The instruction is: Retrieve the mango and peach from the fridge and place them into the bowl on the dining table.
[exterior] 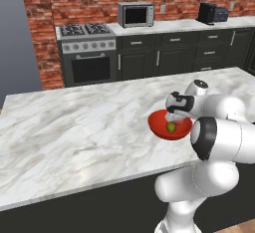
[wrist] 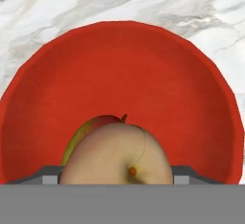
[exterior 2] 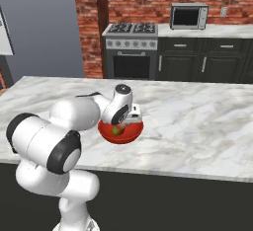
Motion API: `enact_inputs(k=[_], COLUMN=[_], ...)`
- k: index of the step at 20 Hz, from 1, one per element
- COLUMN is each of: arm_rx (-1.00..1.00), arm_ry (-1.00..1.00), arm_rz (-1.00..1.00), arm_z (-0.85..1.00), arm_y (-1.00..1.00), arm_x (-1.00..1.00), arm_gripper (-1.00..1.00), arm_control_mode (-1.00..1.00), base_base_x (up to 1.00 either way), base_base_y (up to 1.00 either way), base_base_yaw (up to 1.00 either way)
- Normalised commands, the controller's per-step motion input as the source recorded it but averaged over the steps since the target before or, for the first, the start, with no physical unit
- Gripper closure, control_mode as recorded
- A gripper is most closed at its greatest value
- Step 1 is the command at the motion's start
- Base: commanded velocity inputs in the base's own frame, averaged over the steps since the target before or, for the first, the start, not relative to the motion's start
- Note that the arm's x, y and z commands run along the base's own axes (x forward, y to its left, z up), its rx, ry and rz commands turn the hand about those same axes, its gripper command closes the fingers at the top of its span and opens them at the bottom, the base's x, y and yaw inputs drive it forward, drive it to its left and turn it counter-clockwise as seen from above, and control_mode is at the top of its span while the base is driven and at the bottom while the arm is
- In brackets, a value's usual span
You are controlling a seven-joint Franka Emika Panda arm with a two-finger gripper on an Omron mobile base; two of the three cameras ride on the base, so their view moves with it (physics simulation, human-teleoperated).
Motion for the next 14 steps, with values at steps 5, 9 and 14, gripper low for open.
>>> enact_inputs(k=[5, 9, 14], arm_rx=[0.00, -0.01, 0.00], arm_ry=[0.00, 0.00, 0.00], arm_rz=[-0.02, 0.00, 0.00], arm_z=[-0.28, -0.23, -0.02], arm_y=[0.04, 0.13, 0.14], arm_x=[-0.07, -0.28, -0.22], arm_gripper=[-1.00, -1.00, -1.00], arm_control_mode=[-1.00, -1.00, -1.00], base_base_x=[0.00, 0.00, 0.00], base_base_y=[0.00, 0.00, 0.00], base_base_yaw=[0.00, 0.00, 0.00])
